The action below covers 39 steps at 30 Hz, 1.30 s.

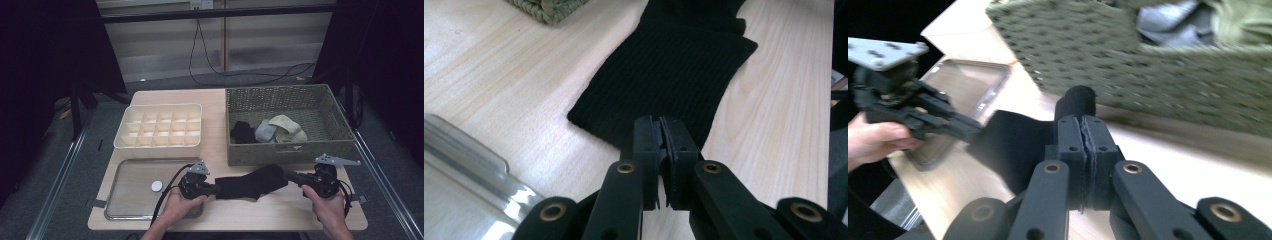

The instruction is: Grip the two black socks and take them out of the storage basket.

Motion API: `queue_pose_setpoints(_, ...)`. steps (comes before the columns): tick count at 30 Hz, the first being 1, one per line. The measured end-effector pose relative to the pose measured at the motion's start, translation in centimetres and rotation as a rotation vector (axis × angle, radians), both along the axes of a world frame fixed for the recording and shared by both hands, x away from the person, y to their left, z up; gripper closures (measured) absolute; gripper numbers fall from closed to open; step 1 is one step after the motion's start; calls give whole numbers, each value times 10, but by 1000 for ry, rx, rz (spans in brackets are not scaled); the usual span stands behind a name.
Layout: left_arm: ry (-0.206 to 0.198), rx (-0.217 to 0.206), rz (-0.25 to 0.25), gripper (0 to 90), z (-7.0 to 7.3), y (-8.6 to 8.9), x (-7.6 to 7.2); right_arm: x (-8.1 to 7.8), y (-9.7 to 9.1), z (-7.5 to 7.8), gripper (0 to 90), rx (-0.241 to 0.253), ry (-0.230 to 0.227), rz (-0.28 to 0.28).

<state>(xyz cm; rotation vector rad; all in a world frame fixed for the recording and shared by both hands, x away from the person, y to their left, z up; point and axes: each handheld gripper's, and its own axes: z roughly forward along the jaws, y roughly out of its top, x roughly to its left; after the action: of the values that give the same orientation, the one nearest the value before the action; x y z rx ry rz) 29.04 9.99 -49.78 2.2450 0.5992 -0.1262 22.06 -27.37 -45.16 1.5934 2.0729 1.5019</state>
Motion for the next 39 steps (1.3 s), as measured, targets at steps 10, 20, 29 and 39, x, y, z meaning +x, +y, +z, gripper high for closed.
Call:
queue_pose_setpoints(10,6,-5,-18,862,0,9,-11,0,-25,-21,878,-28,58,-77)
queue_pose_setpoints(20,9,-25,-18,855,-2,6,-12,5,-27,-33,848,-85,89,-74)
queue_pose_setpoints(29,16,-31,-10,852,-2,5,-12,3,-28,-31,719,-94,82,-85)
queue_pose_setpoints(39,3,-33,-8,770,0,5,-14,4,3,-26,540,-157,71,-1)
